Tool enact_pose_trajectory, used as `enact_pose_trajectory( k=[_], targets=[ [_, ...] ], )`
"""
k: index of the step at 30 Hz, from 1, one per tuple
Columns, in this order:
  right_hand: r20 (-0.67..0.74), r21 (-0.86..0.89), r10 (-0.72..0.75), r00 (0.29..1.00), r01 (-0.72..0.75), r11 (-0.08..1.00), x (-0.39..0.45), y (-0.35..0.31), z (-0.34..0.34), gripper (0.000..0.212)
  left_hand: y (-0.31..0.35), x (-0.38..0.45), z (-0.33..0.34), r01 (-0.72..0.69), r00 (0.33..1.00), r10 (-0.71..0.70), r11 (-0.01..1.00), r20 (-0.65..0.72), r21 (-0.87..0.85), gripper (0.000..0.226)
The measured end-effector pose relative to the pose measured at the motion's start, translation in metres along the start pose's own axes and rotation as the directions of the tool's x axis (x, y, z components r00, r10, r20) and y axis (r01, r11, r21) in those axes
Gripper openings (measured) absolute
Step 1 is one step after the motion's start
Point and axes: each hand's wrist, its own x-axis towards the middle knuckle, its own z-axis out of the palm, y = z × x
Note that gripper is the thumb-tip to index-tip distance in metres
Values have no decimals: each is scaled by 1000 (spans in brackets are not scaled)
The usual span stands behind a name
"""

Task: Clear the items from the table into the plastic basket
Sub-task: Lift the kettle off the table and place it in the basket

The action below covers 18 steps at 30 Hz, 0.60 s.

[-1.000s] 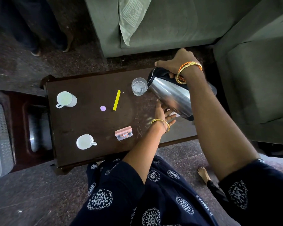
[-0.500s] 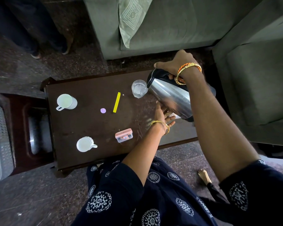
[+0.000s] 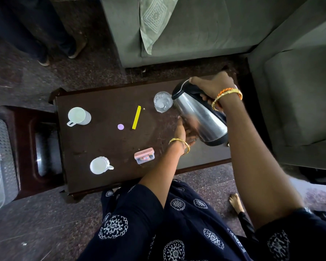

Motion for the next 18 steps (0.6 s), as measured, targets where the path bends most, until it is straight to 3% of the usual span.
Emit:
enact_pose_trajectory(
  k=[3, 7, 12, 15, 18],
  targets=[
    [-15, 202, 85, 996, -80, 976, -11, 26, 10, 57, 6, 2, -12, 11, 999, -6, 995, -49, 96, 70],
    [-41, 413, 202, 978, -168, 895, -29, 66, 28, 55, 9, 8, -31, -48, 984, 85, 973, -156, 226, 70],
    [-145, 641, 201, 969, -62, 765, -65, 99, 60, 38, 8, 4, -51, -117, 956, 184, 953, -228, 281, 66],
    [-142, 762, 162, 977, 3, 648, -88, 105, 75, 44, 6, -9, -65, -227, 897, 332, 913, -291, 340, 48],
    [-153, 817, 84, 985, 78, 572, -109, 99, 85, 41, 4, -23, -86, -359, 786, 515, 830, -342, 426, 34]
  ],
)
